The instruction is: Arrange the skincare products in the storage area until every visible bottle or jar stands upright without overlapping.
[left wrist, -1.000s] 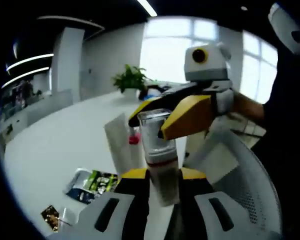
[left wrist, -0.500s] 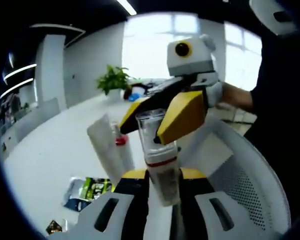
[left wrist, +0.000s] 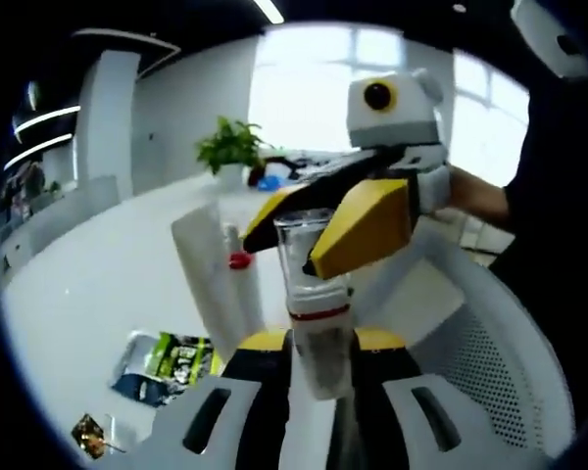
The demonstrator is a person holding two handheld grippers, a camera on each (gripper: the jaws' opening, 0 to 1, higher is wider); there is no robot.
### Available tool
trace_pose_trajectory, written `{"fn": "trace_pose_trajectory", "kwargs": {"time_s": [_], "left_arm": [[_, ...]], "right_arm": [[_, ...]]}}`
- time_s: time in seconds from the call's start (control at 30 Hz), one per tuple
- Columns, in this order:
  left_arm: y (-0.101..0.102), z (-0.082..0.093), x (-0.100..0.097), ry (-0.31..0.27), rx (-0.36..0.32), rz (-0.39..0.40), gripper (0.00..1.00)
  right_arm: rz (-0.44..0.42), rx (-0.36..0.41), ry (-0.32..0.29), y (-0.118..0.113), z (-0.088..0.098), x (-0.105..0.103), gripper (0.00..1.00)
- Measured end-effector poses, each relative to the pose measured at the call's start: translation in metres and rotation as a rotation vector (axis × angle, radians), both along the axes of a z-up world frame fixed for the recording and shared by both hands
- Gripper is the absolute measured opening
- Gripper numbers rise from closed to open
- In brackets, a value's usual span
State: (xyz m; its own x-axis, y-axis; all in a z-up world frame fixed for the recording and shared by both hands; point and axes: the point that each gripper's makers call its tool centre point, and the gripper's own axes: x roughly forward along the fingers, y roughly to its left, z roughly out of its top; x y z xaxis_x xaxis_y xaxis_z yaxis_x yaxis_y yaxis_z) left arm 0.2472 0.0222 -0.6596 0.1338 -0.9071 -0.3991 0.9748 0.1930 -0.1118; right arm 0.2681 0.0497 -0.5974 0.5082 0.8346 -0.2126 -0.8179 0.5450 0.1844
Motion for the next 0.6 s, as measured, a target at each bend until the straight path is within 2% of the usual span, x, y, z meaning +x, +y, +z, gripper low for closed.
{"fn": "trace_pose_trajectory", "kwargs": {"time_s": [0.2,0.3,0.37,0.47,0.6], "left_arm": [[-0.003,-0.004,0.003,-0.017,0.035,-0.006,0.23],[-0.006,-0.005,0.006,-0.023,0.047,-0.004,0.24],[-0.009,-0.005,0.008,-0.025,0.046,0.001,0.24],[-0.014,-0.004,0.006,-0.043,0.055,-0.022,0.20],[-0.021,-0.011,0.007,-0.050,0.078,-0.024,0.17]], "right_arm": [[-0.018,-0.032,0.010,-0.007,-0.012,0.002,0.20],[-0.033,-0.084,-0.001,-0.013,-0.020,0.004,0.20],[-0.041,-0.088,0.005,-0.015,-0.024,0.005,0.20],[-0.056,-0.080,0.016,-0.018,-0.027,0.006,0.20],[-0.073,-0.106,0.016,-0.022,-0.033,0.007,0.21]]}}
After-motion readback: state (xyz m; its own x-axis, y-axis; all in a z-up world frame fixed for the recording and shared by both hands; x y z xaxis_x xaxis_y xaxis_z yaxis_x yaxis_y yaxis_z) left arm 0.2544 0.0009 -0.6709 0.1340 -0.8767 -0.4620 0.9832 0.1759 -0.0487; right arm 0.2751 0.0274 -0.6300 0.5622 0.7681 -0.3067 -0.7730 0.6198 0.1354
